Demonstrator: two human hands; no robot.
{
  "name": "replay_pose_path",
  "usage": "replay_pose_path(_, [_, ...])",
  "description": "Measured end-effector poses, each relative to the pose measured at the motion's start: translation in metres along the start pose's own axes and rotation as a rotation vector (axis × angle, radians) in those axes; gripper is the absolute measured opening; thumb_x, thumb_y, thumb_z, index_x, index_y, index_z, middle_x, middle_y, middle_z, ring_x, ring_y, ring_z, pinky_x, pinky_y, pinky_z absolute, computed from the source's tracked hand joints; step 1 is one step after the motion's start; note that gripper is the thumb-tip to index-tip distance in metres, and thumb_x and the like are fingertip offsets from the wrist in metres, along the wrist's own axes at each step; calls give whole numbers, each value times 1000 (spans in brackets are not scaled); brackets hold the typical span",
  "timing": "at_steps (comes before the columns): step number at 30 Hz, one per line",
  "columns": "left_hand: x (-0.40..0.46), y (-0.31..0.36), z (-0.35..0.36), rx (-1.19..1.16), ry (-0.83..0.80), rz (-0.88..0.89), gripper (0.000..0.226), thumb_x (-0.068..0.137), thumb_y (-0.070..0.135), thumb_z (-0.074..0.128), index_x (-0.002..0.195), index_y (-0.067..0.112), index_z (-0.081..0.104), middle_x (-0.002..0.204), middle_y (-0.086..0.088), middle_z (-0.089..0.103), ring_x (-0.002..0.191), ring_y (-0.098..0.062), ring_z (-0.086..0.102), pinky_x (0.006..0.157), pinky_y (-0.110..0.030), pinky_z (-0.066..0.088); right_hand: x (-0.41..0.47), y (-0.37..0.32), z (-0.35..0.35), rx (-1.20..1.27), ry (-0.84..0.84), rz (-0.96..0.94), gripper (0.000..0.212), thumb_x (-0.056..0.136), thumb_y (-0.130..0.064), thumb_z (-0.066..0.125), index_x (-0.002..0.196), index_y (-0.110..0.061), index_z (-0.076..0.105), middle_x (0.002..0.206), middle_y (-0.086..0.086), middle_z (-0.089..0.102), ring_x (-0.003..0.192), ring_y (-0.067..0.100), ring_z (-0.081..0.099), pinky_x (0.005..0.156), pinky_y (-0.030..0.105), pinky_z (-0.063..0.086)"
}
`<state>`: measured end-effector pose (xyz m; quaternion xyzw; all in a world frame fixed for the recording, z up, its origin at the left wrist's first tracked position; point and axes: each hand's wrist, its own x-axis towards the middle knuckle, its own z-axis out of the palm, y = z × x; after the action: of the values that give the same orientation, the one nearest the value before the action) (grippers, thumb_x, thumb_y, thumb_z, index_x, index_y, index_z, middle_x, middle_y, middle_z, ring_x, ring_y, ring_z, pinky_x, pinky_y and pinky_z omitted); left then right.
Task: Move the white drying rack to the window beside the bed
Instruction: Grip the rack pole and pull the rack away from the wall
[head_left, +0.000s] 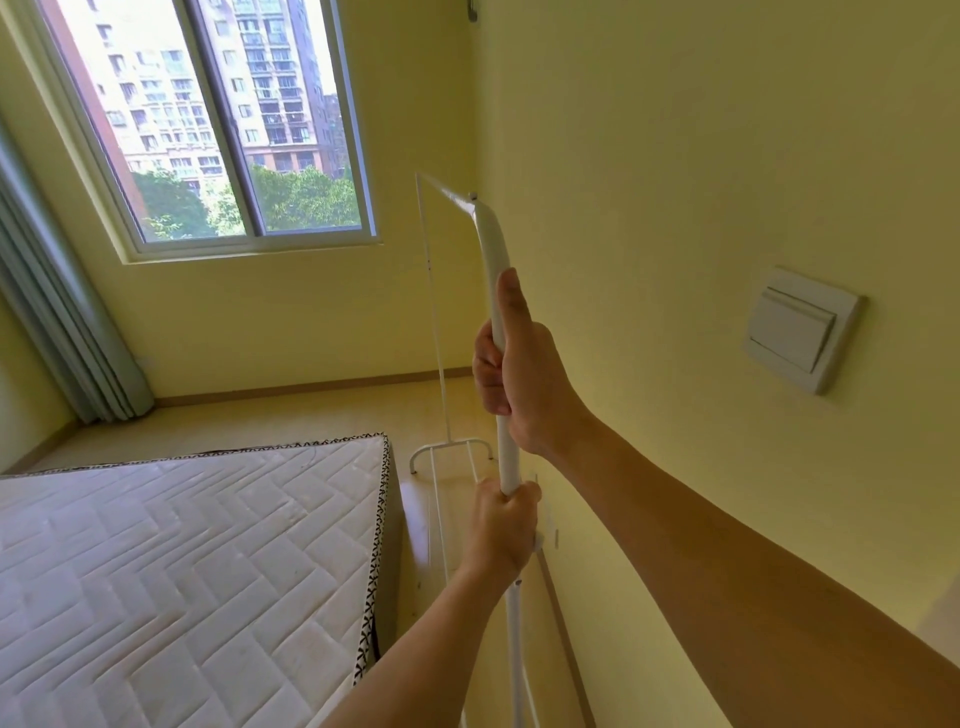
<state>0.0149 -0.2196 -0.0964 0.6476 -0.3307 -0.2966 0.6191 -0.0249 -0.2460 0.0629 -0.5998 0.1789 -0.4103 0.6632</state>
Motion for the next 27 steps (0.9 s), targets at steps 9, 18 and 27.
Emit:
replay_pose_path(9, [79,0,16,24,33,19,27,69,17,49,44,20,39,39,6,35,32,-9,32,33,-20,34,80,17,-23,2,-22,8,60,89,-70,35,56,-21,30,46,-3,27,40,13,19,45,33,11])
replay_pose_path(18, [162,-2,4,7,22,45,47,79,5,49,37,24,39,36,11,34,32,-6,30,34,-18,34,160,40,-17,-13,-42,1,60,88,-72,35,56,-22,30,48,-2,26,41,14,19,43,29,13])
replay_pose_path(27, [246,-10,-7,36,80,69,43,83,7,52,44,21,38,33,9,34,31,-4,33,36,-18,39,239,64,-12,-2,-73,1,61,87,-73,35,55,-22,29,48,-2,25,43,15,17,43,29,12])
